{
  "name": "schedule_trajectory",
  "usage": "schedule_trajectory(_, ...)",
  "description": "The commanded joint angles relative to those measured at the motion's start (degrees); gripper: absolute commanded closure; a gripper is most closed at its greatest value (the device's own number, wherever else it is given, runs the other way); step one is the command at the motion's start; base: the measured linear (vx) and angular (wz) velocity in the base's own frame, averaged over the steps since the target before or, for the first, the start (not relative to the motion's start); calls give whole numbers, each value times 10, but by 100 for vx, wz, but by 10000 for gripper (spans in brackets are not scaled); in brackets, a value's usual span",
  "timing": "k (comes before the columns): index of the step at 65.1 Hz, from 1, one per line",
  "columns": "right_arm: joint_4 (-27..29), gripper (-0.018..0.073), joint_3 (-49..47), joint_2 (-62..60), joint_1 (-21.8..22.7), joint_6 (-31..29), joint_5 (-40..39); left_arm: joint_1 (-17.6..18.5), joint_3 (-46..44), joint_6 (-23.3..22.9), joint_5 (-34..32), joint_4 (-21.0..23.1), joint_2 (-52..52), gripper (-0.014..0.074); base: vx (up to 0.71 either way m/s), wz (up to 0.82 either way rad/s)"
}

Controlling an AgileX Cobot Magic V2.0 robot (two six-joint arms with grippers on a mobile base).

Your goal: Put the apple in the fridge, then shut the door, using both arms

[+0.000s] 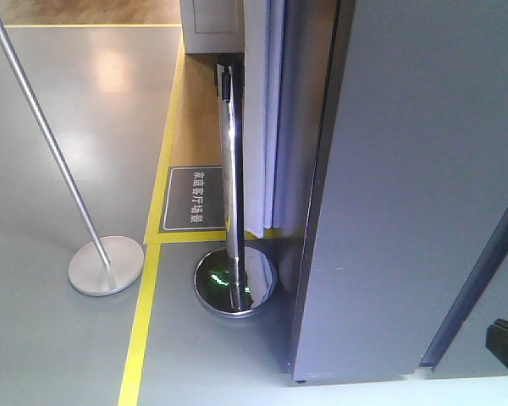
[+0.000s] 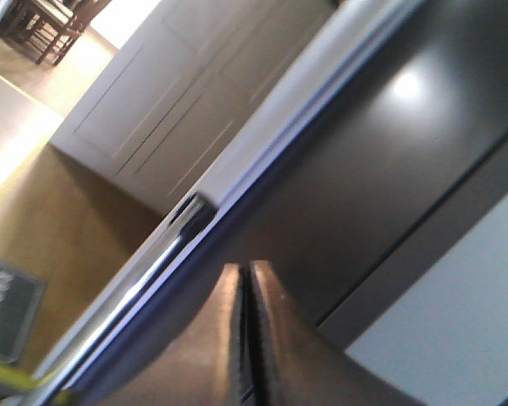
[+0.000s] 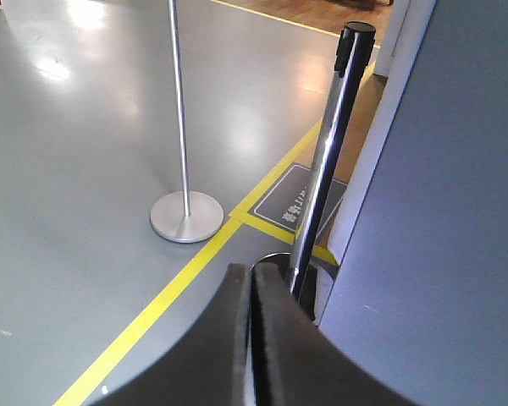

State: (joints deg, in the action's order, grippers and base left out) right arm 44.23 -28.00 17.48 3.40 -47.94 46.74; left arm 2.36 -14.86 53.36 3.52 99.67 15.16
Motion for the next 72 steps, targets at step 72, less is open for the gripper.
schedule_trajectory(72, 19, 562, -14, 6, 1, -1, -28, -1, 99, -279, -40, -731, -42, 605, 0, 0)
